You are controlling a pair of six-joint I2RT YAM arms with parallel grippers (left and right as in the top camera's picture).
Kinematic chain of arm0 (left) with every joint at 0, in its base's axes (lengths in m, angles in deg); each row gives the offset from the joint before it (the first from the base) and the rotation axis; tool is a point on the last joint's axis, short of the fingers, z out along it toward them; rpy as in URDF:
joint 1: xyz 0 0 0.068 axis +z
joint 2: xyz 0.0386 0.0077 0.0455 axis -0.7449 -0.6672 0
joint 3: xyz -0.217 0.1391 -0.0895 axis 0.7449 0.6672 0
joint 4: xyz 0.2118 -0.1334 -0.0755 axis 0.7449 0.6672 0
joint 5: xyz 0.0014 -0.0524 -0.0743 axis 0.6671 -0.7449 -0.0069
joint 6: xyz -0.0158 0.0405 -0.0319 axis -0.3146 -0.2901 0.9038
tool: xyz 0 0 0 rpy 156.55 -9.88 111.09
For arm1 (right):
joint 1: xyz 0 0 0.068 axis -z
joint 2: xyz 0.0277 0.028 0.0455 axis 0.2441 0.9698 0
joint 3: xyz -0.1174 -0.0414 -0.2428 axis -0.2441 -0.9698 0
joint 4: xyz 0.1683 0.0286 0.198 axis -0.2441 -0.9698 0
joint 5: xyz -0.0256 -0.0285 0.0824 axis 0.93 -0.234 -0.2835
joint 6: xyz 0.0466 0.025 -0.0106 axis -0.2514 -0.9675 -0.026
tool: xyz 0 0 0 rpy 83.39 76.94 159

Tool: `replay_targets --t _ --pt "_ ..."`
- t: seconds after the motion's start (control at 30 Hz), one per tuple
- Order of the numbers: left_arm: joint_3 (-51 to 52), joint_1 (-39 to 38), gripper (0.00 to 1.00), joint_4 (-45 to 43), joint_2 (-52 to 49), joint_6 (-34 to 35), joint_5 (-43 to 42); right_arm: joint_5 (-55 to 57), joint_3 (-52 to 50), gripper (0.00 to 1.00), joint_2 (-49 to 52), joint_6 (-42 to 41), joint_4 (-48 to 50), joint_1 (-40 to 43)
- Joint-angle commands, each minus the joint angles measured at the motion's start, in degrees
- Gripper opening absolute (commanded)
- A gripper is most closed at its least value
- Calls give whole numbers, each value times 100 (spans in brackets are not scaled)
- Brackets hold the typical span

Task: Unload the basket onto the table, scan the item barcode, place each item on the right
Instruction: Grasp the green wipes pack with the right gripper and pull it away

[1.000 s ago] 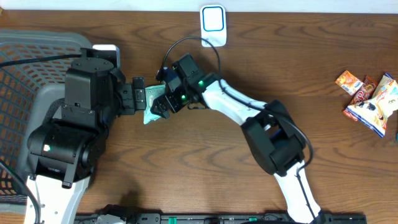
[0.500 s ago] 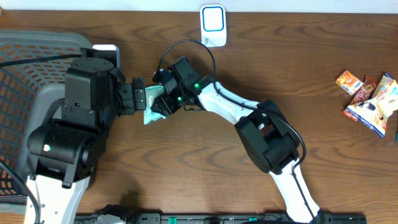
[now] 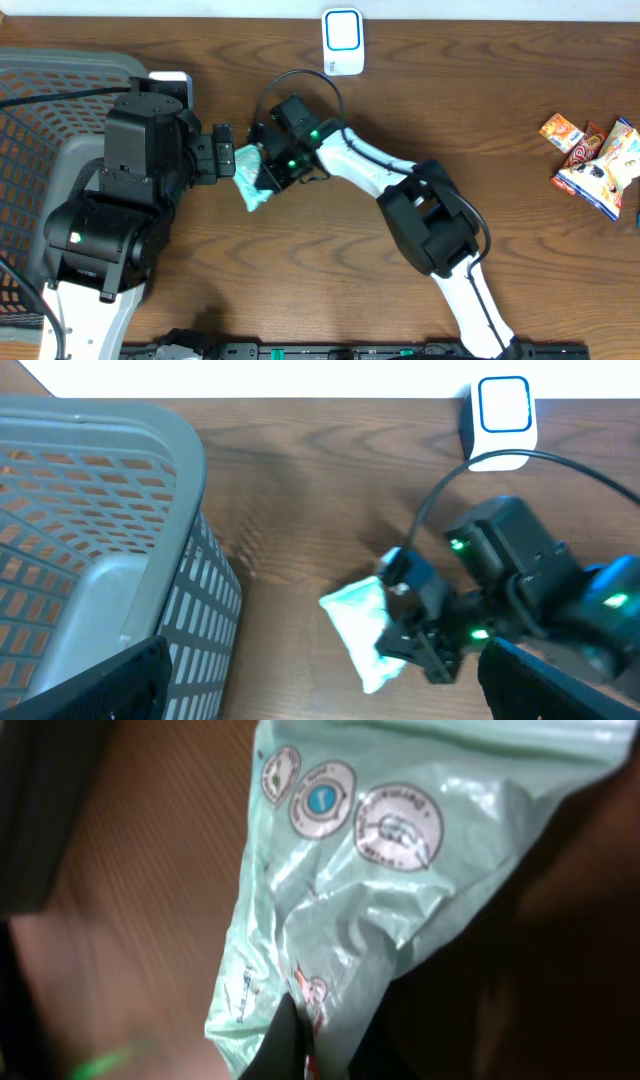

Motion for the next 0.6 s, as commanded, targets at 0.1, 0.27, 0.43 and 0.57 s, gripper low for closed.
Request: replay_targets --t 0.1,0.27,0.43,0.57 --pt "0 28 98 2 2 -9 50 798 -267 2 -579 -748 -1545 896" --pt "0 28 98 2 2 -9 50 660 -267 1 -1338 -2312 -2822 1552" --pt "0 31 98 2 2 -9 50 518 -267 2 -1893 -4247 -4465 2168" --pt "0 28 98 2 2 -9 50 518 -267 2 -1996 -4857 -5333 2496"
